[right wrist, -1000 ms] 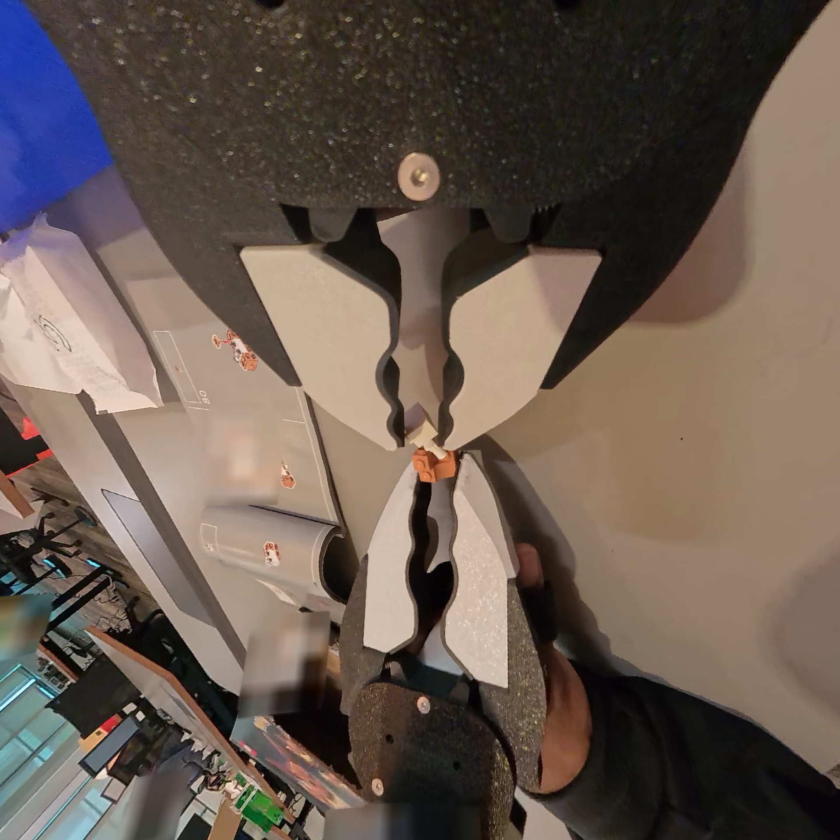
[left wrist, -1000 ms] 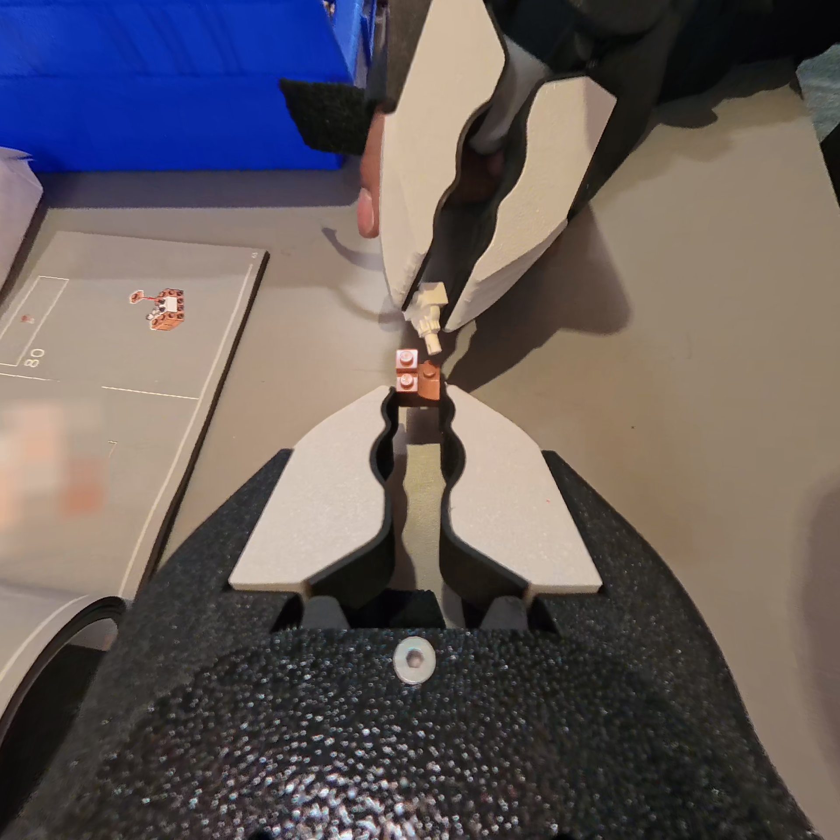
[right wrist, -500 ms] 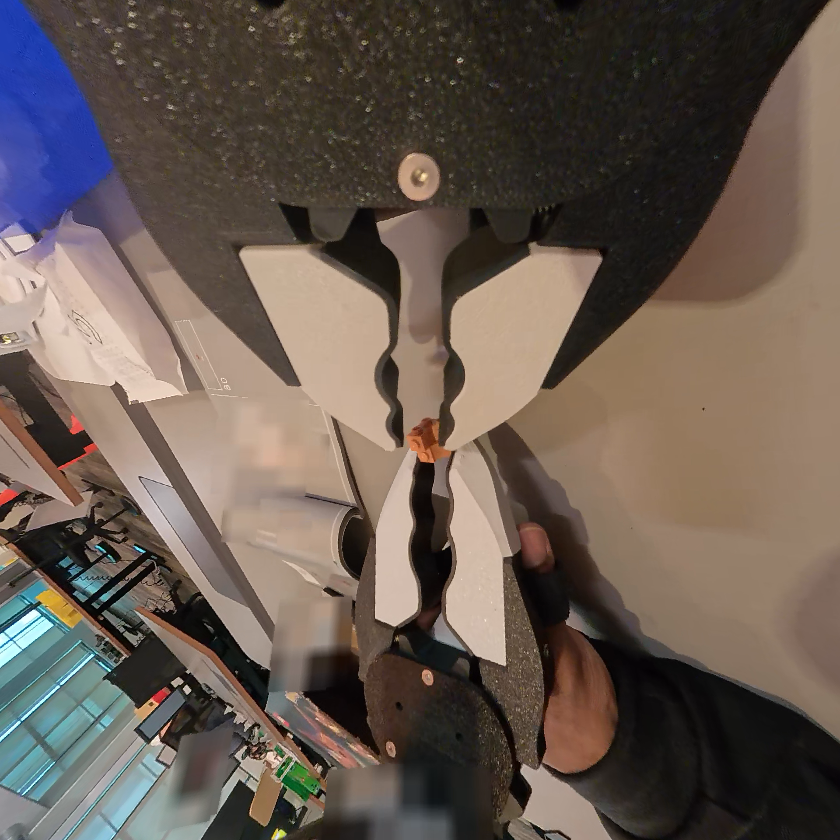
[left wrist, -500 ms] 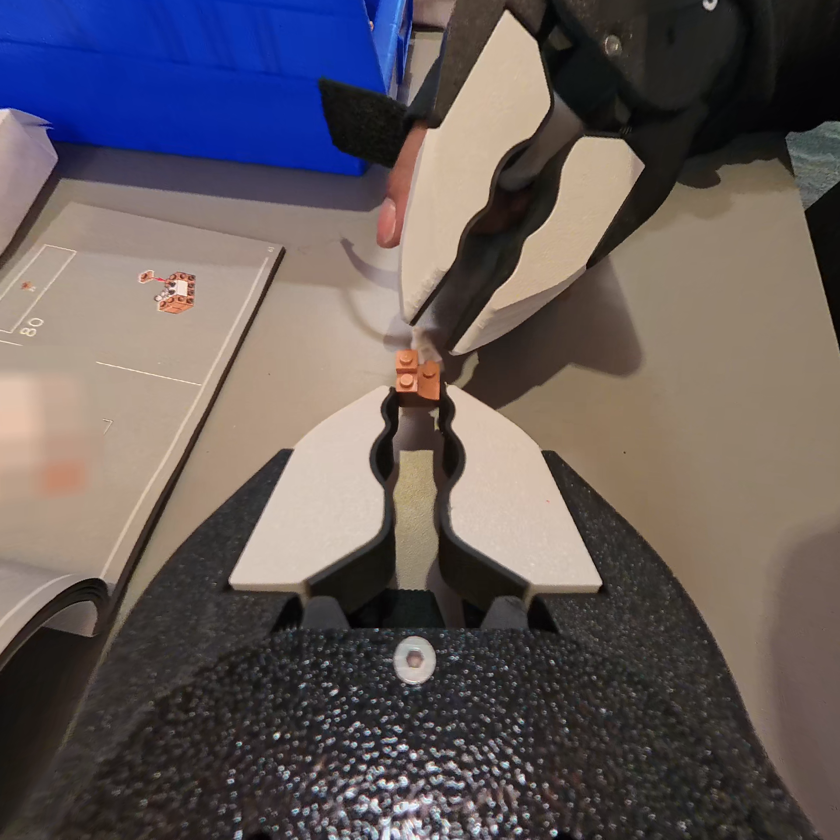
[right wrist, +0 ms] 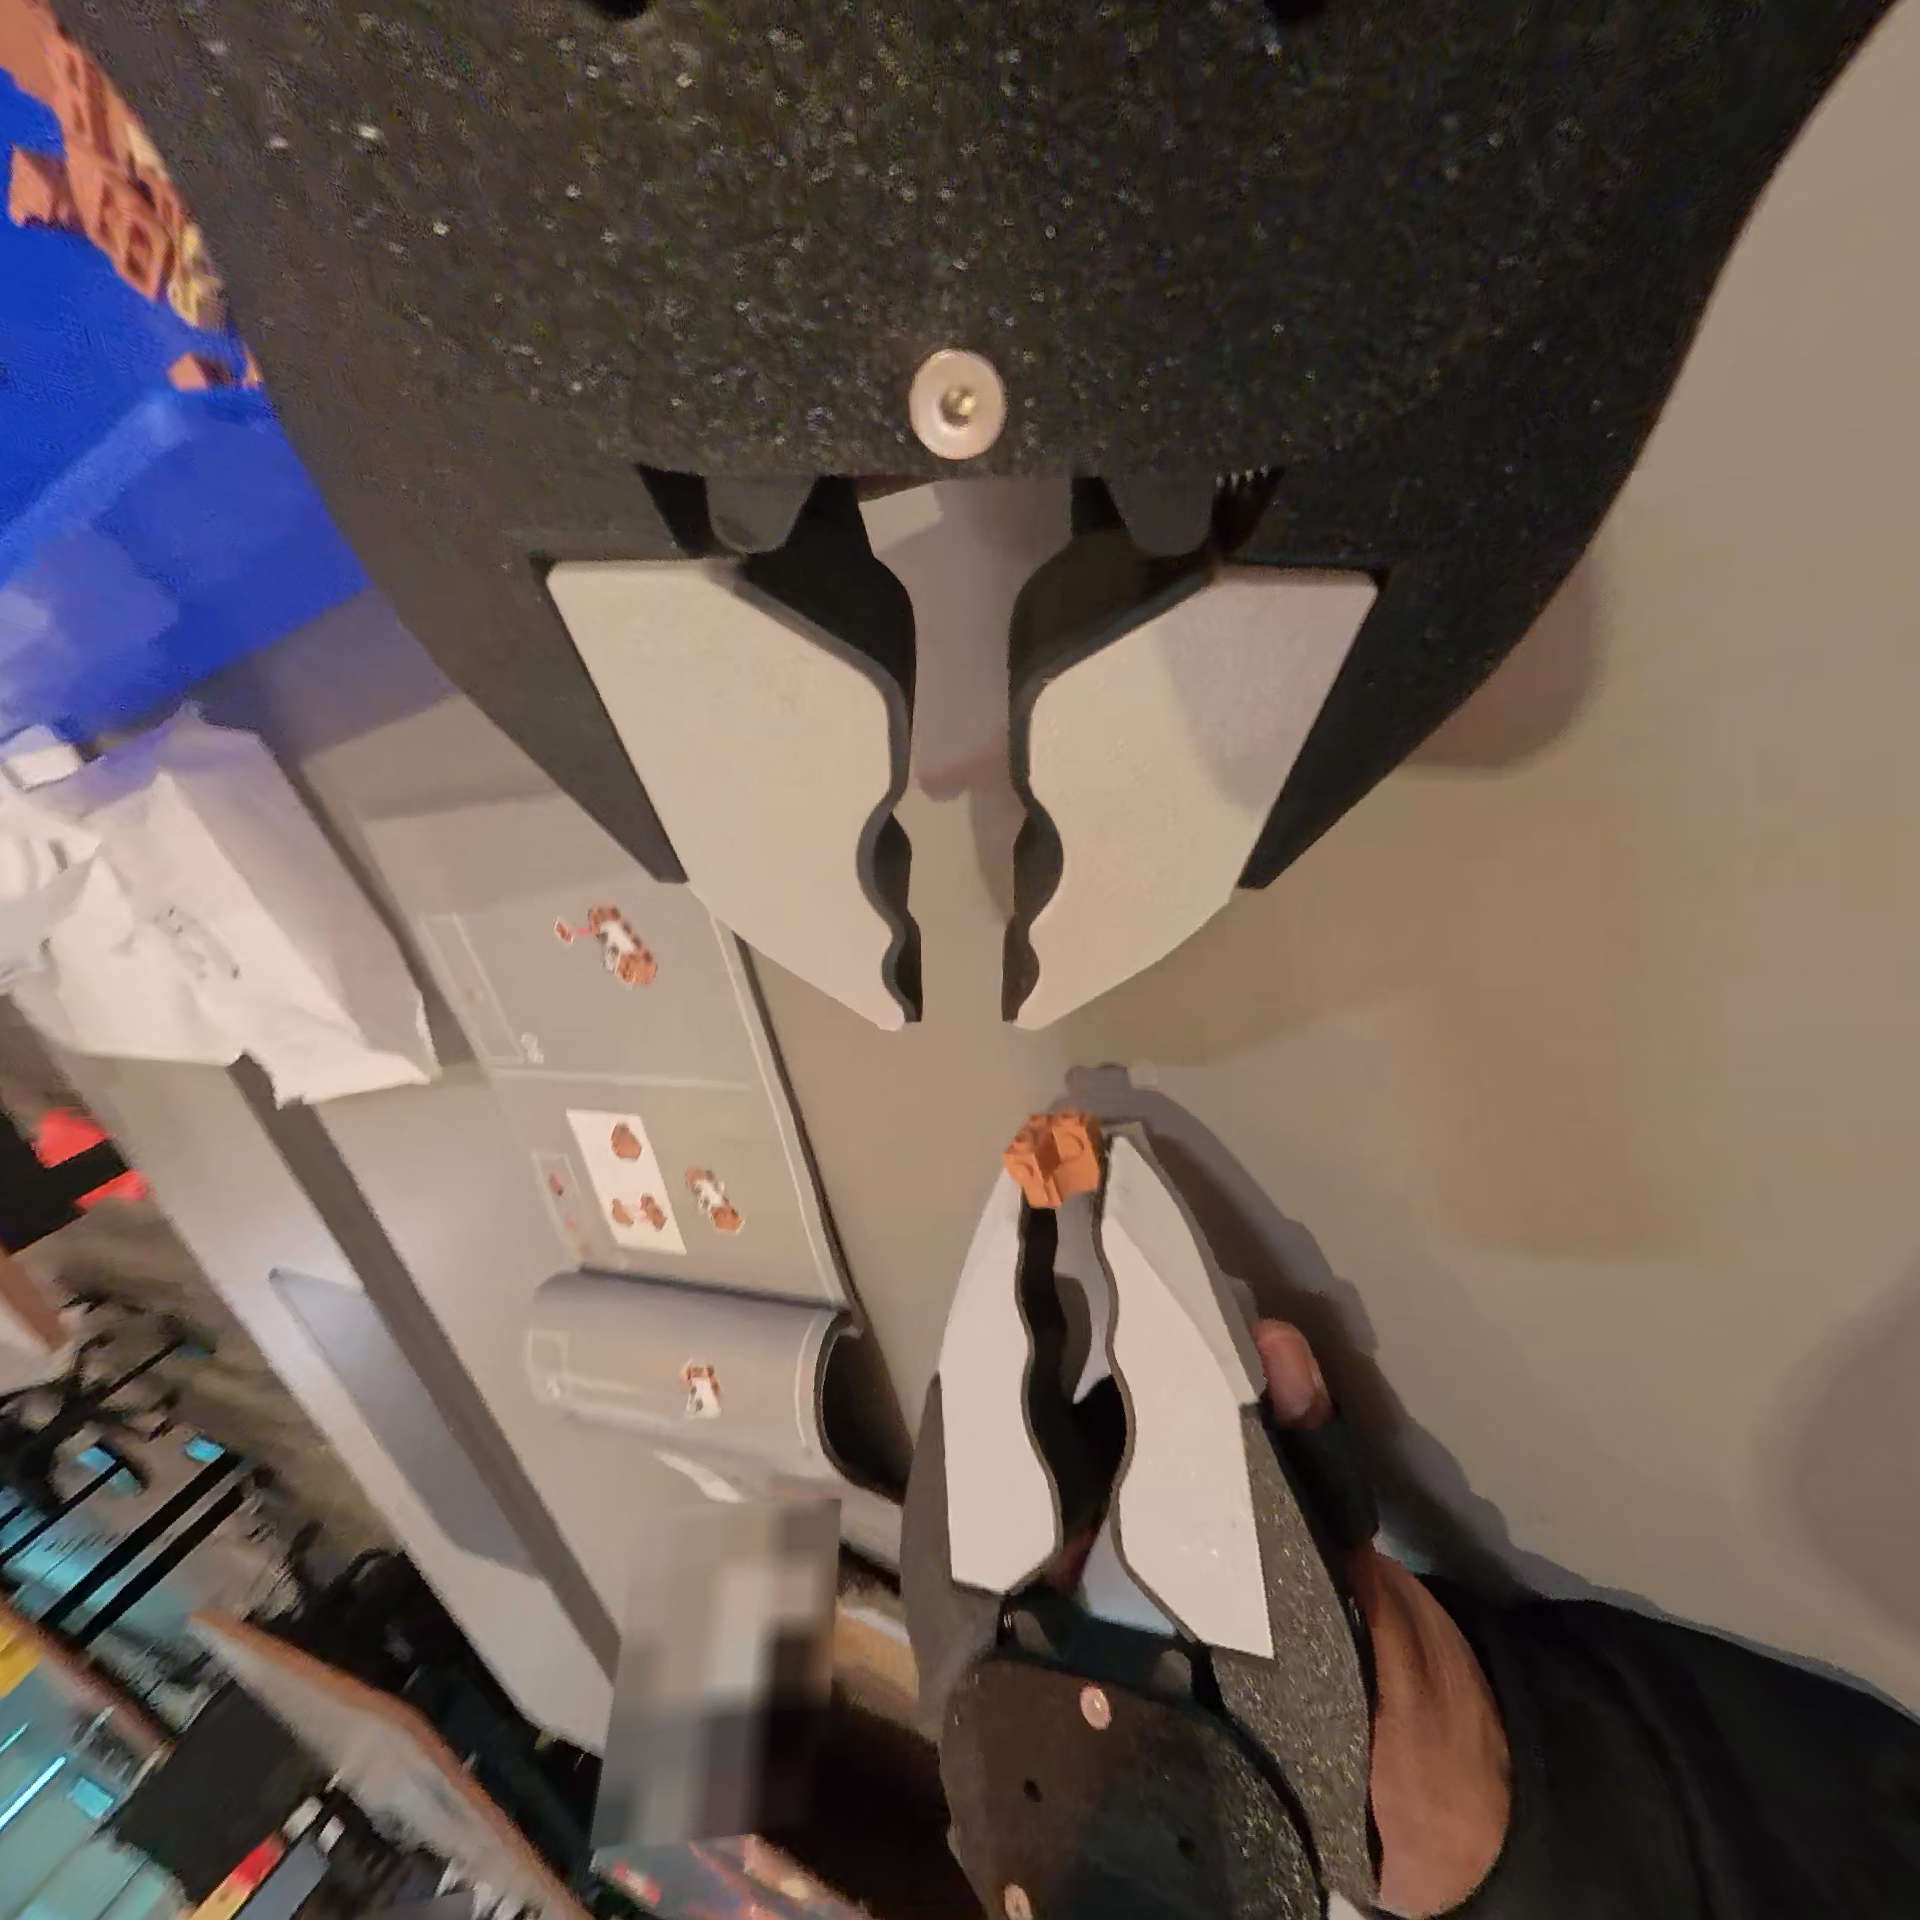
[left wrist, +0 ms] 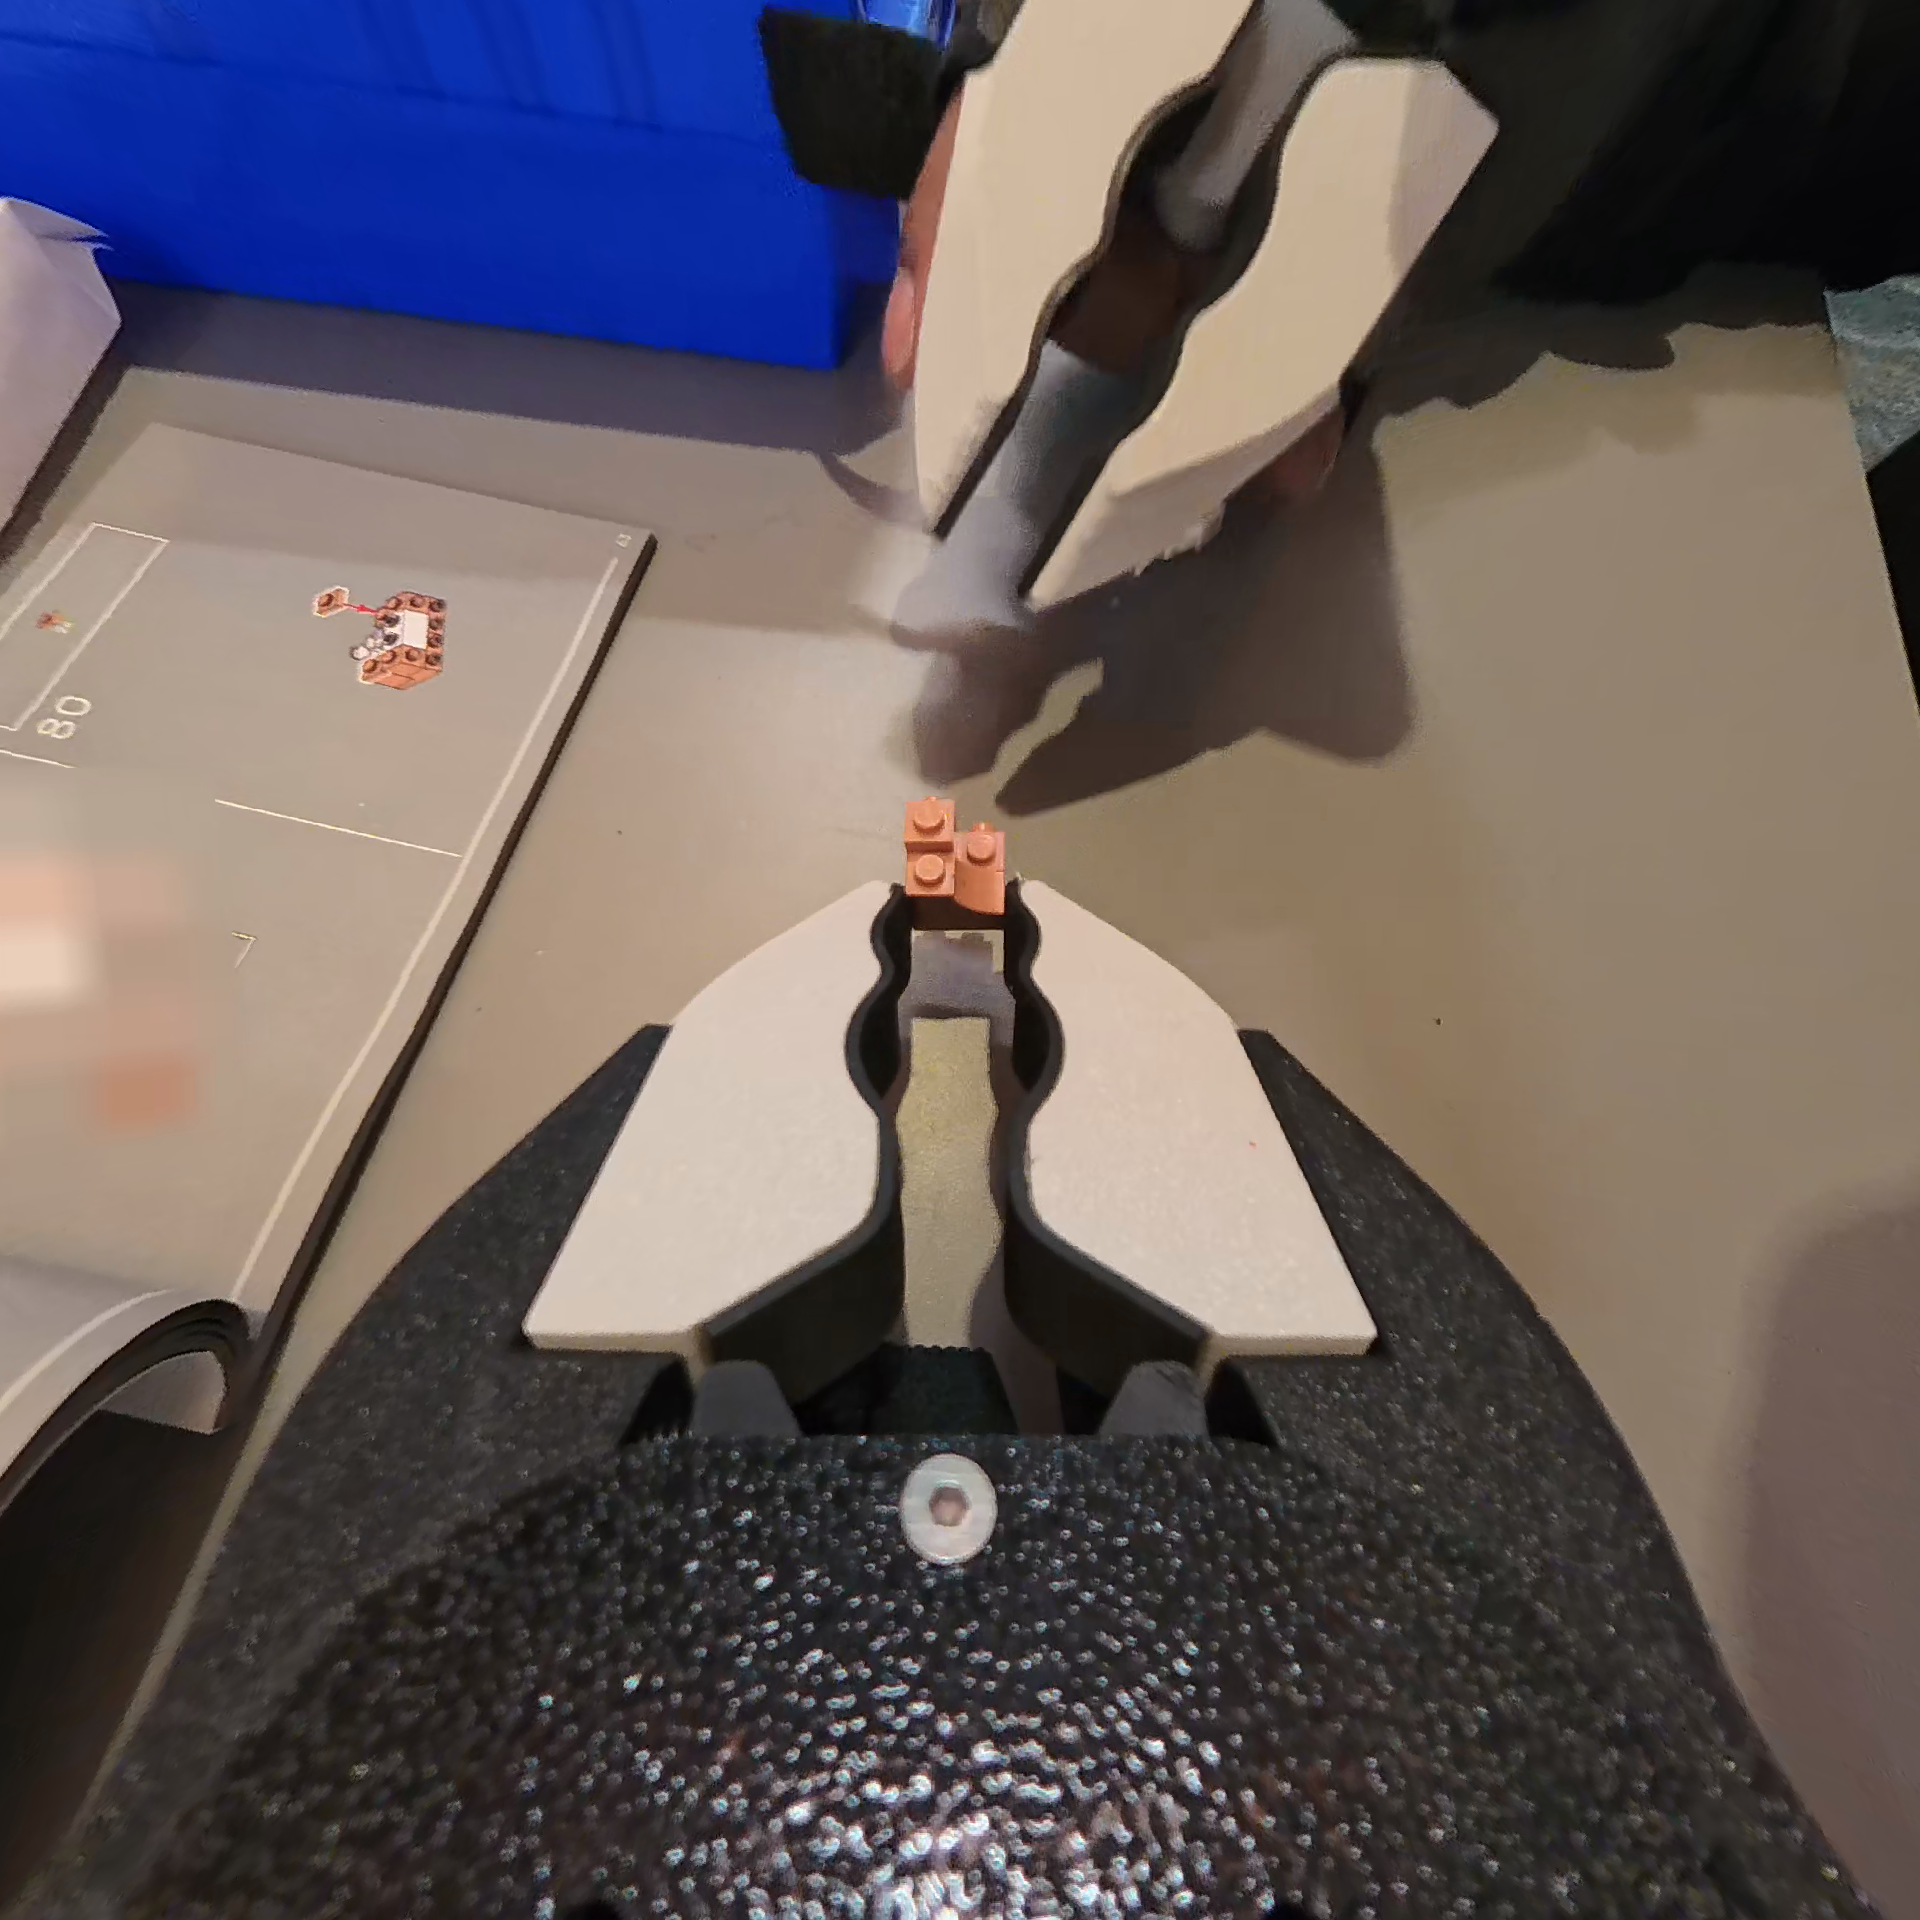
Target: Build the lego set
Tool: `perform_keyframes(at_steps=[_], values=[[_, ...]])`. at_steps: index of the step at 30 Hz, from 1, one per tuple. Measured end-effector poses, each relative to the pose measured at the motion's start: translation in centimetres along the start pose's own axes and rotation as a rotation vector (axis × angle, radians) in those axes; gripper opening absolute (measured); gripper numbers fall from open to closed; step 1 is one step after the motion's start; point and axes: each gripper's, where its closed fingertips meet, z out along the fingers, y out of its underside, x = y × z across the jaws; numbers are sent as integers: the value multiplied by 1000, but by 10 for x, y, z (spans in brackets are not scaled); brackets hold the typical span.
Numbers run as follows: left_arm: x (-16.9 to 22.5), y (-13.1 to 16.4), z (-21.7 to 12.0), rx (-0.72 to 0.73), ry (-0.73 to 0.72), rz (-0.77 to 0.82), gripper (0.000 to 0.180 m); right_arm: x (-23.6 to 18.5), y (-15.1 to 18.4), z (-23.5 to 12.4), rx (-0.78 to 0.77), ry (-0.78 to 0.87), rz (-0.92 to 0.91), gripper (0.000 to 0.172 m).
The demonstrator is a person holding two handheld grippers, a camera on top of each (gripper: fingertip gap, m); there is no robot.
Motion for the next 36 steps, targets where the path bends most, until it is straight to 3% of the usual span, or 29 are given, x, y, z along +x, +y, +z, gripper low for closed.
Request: perform_keyframes(at_steps=[7,13,17,28,33,36], values=[[2,2,1,-13,2,19,16,-1,26,-15,-168,-108,120,14],[2,2,1,-17,4,24,17,-5,24,-29,-223,-157,203,13],[3,3,2,-21,3,30,17,-7,41,-43,-371,-153,181,11],[3,4,3,-33,-4,45,17,-37,75,-70,-573,-331,223,26],[3,4,3,-35,-5,48,16,-40,77,-60,-582,-324,204,17],[4,4,3,-35,-6,48,17,-31,63,-51,-490,-275,160,16]])
